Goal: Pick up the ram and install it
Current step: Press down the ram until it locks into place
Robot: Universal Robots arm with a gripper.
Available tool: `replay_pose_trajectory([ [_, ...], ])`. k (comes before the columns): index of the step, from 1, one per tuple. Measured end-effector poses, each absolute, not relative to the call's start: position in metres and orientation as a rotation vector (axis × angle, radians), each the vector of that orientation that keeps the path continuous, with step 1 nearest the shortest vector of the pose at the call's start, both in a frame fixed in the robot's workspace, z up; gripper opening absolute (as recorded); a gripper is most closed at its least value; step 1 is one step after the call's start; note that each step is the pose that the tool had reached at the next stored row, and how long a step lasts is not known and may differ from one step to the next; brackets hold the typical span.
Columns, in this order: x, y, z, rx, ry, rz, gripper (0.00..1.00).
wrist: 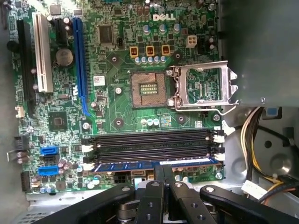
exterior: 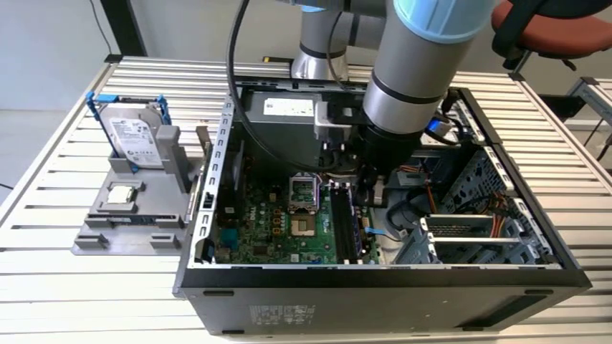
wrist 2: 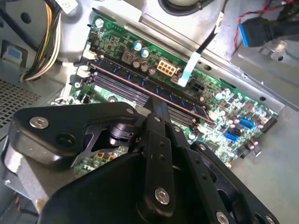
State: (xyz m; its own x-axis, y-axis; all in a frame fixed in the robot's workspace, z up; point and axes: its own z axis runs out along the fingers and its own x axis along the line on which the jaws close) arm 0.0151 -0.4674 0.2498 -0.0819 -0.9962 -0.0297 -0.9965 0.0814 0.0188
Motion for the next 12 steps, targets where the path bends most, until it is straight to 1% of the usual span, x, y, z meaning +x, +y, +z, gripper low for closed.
replay_pose_trajectory([
  [12,0.016,-0.4662,0.2392,-2.13,2.276,0.077,0.0],
])
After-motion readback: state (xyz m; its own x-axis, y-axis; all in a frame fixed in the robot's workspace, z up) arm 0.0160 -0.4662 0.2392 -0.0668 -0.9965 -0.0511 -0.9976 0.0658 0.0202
